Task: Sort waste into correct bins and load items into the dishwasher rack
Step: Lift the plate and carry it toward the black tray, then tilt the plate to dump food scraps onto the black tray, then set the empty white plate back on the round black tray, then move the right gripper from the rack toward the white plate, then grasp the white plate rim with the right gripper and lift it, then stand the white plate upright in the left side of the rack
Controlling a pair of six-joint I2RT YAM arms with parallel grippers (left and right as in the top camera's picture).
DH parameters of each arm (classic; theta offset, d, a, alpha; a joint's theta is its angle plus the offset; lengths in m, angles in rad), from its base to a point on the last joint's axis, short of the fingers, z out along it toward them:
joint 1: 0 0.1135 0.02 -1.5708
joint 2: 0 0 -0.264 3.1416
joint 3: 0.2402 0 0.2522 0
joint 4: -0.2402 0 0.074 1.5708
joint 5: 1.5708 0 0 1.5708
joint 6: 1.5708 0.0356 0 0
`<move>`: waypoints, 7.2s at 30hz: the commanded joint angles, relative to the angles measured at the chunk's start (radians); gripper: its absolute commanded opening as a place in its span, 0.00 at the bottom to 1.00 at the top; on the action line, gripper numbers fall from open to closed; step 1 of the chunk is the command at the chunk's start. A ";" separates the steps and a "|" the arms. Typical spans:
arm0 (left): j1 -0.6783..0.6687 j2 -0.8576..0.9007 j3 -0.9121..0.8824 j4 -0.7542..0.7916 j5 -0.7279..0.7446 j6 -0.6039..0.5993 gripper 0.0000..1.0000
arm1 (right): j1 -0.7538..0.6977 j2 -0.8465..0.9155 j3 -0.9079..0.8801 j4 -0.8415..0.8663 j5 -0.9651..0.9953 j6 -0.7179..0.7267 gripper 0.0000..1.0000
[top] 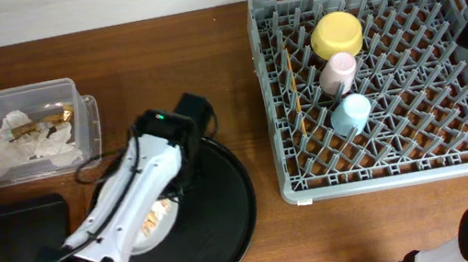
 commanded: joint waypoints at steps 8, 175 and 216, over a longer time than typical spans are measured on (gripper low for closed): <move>0.330 0.004 0.211 -0.005 -0.026 0.167 0.01 | -0.002 0.001 -0.001 -0.001 0.002 0.005 0.98; 0.692 -0.542 0.030 -0.098 0.098 0.098 0.99 | 0.758 0.069 -0.653 0.672 -0.298 0.180 0.04; 0.692 -0.542 0.030 -0.098 0.098 0.098 0.99 | 0.970 0.280 -0.581 1.102 0.944 0.165 0.89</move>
